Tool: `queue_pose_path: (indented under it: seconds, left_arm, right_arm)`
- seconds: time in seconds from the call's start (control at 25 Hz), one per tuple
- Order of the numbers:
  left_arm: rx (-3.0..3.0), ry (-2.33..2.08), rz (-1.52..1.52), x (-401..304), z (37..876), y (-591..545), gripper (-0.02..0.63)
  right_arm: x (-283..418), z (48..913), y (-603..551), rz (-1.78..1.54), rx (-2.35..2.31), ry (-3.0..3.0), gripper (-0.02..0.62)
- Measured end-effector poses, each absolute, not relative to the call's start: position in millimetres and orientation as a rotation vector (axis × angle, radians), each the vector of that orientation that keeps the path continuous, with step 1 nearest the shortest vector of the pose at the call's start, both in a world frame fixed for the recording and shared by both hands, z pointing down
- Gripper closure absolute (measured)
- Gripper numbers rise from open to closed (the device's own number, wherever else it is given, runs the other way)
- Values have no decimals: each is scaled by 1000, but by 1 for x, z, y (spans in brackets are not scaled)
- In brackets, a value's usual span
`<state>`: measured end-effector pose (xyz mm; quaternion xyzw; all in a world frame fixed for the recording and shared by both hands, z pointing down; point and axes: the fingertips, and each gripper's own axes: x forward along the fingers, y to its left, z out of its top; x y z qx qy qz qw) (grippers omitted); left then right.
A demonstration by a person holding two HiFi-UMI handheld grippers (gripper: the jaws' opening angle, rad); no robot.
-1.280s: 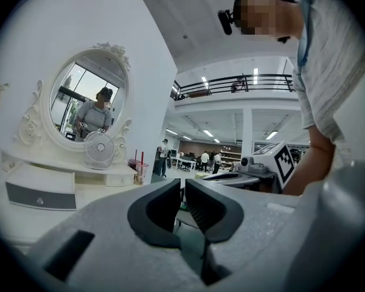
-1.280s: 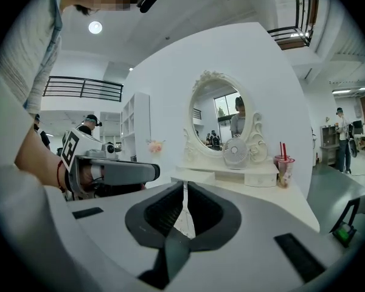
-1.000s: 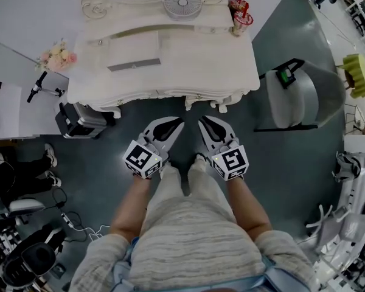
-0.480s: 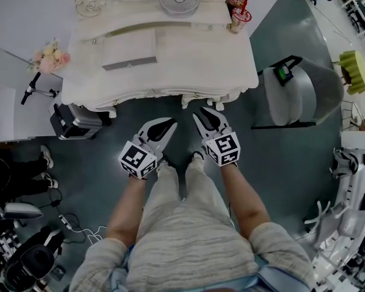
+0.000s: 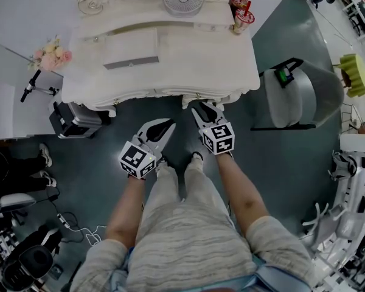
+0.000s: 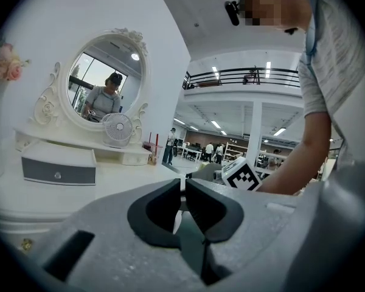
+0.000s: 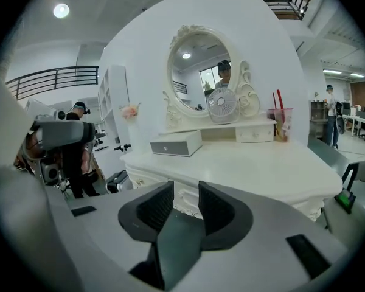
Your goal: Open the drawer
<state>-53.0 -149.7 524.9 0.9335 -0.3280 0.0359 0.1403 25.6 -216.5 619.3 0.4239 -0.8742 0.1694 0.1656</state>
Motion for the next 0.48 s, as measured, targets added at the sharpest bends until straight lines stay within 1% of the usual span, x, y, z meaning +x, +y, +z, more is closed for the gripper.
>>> queue_pose_path:
  seconds: [0.48]
  left_arm:
    - [2702,-922,143,-52,530,-148,571]
  right_arm:
    - [41,683,-239,605,1210,-2310,498]
